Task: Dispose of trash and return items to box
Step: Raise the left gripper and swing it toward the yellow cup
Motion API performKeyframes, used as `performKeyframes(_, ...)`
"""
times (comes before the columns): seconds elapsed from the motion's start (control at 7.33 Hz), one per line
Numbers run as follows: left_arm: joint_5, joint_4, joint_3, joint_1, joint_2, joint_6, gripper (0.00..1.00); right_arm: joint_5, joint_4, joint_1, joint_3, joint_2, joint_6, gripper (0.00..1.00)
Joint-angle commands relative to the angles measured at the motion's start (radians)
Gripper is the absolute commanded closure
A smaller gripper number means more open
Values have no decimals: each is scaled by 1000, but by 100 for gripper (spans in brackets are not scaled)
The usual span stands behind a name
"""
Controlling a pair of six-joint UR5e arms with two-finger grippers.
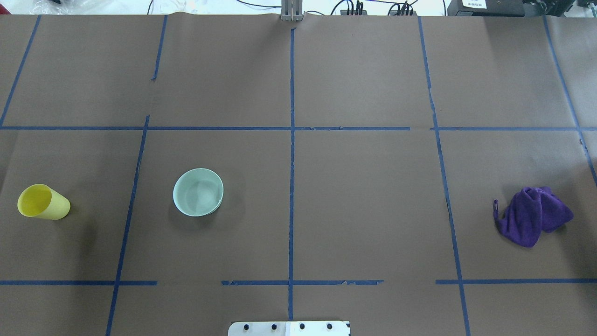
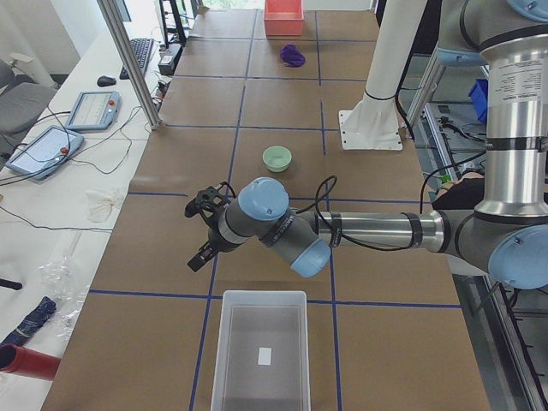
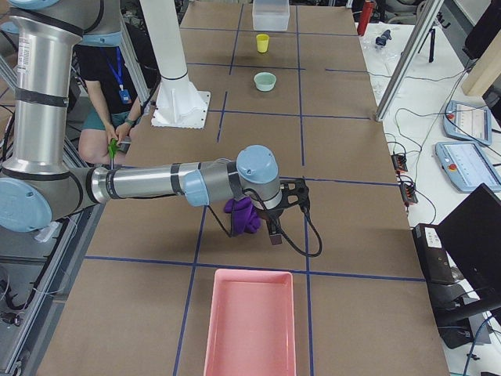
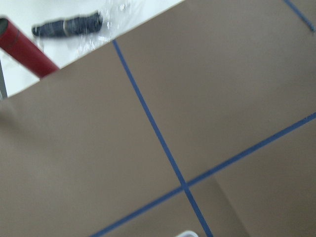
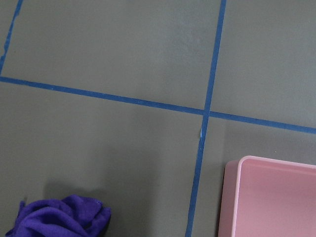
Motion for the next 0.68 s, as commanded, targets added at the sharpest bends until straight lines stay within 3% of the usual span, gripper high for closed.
performKeyframes(0.0,-4,-180,1,115,-4,-266,0,4,87,0,-14,-29,15,0)
performKeyframes(0.14,123,-247,-23,232,8,-295,0,5,122,0,-14,-38,17,0)
performKeyframes(0.41,175,-266,-27,377,33,-431,0,1,185,0,-31,-75,20,0)
performKeyframes(0.55,270,-353,-29,465,101,-596,0,1,189,0,-31,-84,20,0)
